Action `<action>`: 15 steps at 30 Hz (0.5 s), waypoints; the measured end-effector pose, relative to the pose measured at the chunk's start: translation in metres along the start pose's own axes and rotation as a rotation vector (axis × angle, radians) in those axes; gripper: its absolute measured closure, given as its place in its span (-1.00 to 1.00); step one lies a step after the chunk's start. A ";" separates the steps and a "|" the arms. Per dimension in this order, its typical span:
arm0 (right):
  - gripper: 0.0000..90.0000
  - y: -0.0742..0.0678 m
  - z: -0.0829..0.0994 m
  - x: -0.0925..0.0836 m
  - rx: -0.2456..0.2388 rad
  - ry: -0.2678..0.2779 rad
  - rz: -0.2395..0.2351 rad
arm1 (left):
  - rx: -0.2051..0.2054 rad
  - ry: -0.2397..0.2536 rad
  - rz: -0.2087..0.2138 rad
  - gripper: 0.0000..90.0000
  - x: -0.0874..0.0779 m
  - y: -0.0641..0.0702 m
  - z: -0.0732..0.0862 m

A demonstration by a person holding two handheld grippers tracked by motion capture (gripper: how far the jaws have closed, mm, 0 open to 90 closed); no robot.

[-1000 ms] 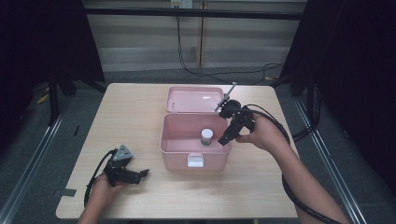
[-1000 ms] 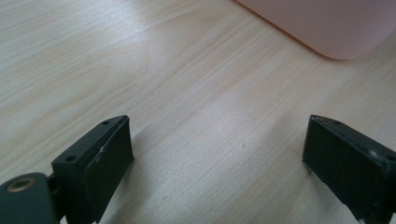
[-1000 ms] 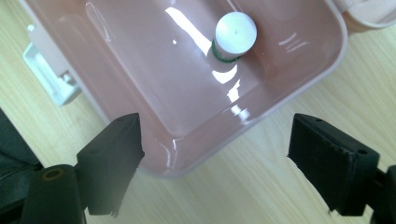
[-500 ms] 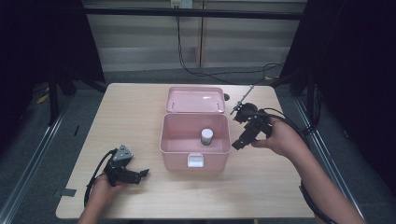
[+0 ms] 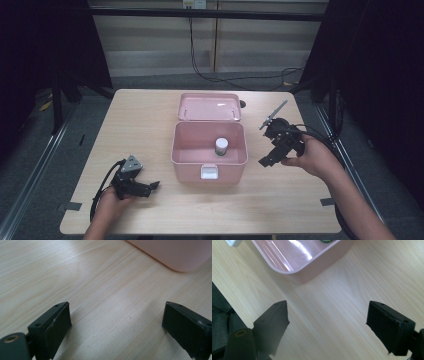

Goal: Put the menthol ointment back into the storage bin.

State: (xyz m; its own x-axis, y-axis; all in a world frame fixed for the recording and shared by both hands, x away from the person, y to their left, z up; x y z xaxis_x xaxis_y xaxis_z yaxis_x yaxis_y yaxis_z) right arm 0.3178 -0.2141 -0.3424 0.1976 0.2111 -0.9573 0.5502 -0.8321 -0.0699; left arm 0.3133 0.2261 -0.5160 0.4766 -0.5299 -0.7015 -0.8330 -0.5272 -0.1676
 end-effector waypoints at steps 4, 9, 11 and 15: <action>-0.63 -0.001 0.006 0.006 -0.008 -0.002 -0.002 | 0.001 0.000 0.000 -0.82 0.000 0.000 0.000; -0.63 -0.001 0.012 0.013 0.003 0.003 -0.001 | 0.001 -0.001 0.000 -0.82 0.000 0.000 0.000; -0.63 -0.001 0.015 0.017 0.000 0.001 -0.002 | 0.004 -0.003 0.000 -0.82 0.000 0.000 0.000; -0.63 -0.001 0.019 0.021 0.000 0.002 0.002 | 0.004 0.000 0.001 -0.82 0.000 0.000 0.000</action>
State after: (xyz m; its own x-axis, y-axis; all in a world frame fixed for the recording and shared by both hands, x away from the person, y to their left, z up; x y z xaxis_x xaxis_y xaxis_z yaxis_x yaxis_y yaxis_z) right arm 0.3057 -0.2186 -0.3674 0.1999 0.2102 -0.9570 0.5501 -0.8323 -0.0679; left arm 0.3134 0.2267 -0.5160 0.4752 -0.5303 -0.7021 -0.8348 -0.5239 -0.1693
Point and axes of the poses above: each handheld gripper's, and its own axes: x roughly forward along the jaws, z roughly out of its underside, y roughly to its right, the point moved 1 cm from there along x, roughly forward along the jaws, and after that the axes turned 15 degrees about x, right-handed, at the moved point
